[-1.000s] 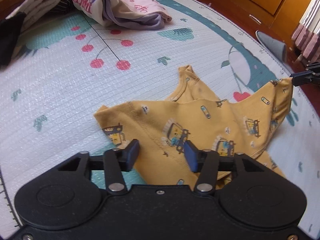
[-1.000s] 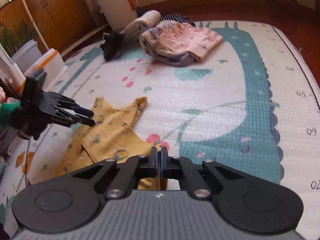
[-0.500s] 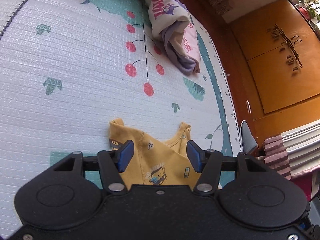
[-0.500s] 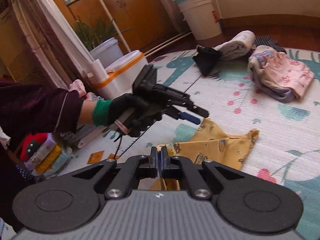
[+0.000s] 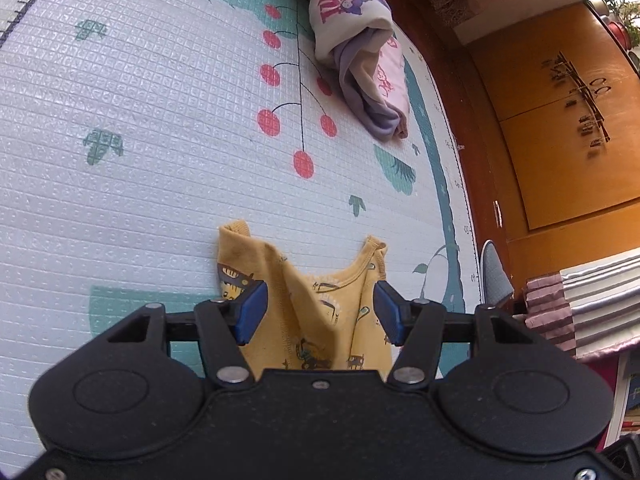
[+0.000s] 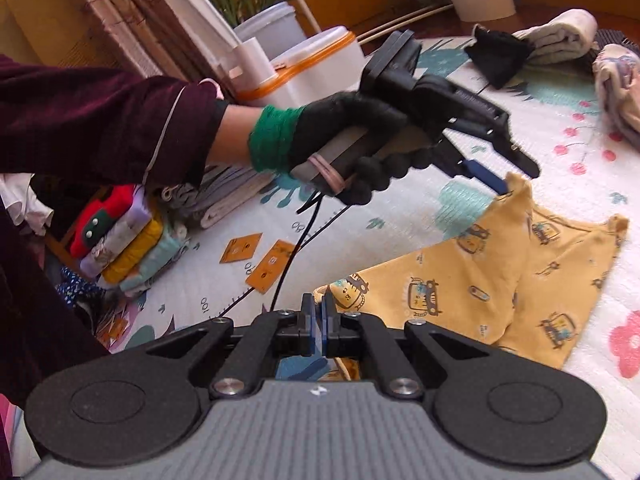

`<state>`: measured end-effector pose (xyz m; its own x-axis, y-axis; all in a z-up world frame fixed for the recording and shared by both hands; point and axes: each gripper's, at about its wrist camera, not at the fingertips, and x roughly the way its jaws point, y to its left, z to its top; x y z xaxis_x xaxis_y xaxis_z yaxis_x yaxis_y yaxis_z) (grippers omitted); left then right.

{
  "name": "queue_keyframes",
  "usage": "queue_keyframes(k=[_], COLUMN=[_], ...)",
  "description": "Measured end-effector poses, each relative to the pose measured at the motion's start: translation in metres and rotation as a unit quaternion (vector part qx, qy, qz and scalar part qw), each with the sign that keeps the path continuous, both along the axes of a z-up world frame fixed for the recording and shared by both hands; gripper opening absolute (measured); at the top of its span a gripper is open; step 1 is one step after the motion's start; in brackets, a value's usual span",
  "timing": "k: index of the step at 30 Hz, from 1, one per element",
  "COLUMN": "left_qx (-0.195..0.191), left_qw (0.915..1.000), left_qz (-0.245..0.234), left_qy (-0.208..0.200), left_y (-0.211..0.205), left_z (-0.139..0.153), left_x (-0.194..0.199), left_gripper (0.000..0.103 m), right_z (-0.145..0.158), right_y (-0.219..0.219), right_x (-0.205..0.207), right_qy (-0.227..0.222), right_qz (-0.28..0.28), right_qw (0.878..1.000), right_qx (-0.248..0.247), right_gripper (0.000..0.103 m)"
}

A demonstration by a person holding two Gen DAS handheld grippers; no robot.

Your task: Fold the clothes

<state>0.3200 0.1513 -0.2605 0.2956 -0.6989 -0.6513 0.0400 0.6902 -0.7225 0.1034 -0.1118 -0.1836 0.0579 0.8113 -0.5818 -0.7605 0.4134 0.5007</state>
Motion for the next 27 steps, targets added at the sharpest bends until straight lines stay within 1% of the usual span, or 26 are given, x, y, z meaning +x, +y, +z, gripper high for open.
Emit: queue_keyframes(k=[4,9,14,16,21,25,27], left_qx=[0.004,0.019,0.031,0.034,0.042,0.049,0.053], left_qw=[0.9999,0.9998,0.9995,0.9994,0.9991,0.9986,0.9983], left_qz=[0.009,-0.004,-0.004,-0.004,-0.010,-0.018,-0.021], left_qy=[0.004,0.004,0.006,0.007,0.004,0.000,-0.002], left_y=[-0.001,-0.008,-0.008,-0.007,-0.009,-0.012,-0.013], left_z=[-0.002,-0.003,-0.007,-0.007,-0.007,-0.006,-0.006], left_x=[0.007,0.009,0.009,0.010,0.010,0.011,0.011], left_gripper=[0.058,0.059,0.059,0.059,0.059,0.060,0.061], right_z=[-0.009,-0.016,-0.019,-0.016,-0.005,-0.006,-0.012], right_y=[0.012,0.022,0.017,0.015,0.015,0.026,0.034], right_x=[-0.003,-0.010,-0.019,-0.025,-0.035,-0.043,-0.049], right_qy=[0.010,0.015,0.021,0.015,-0.018,-0.060,-0.070], right_qz=[0.009,0.018,0.037,0.051,0.086,0.120,0.143], right_qw=[1.000,1.000,0.999,0.998,0.993,0.984,0.978], right_qx=[-0.007,-0.015,-0.032,-0.041,-0.075,-0.114,-0.137], right_gripper=[0.005,0.005,0.005,0.005,0.005,0.005,0.005])
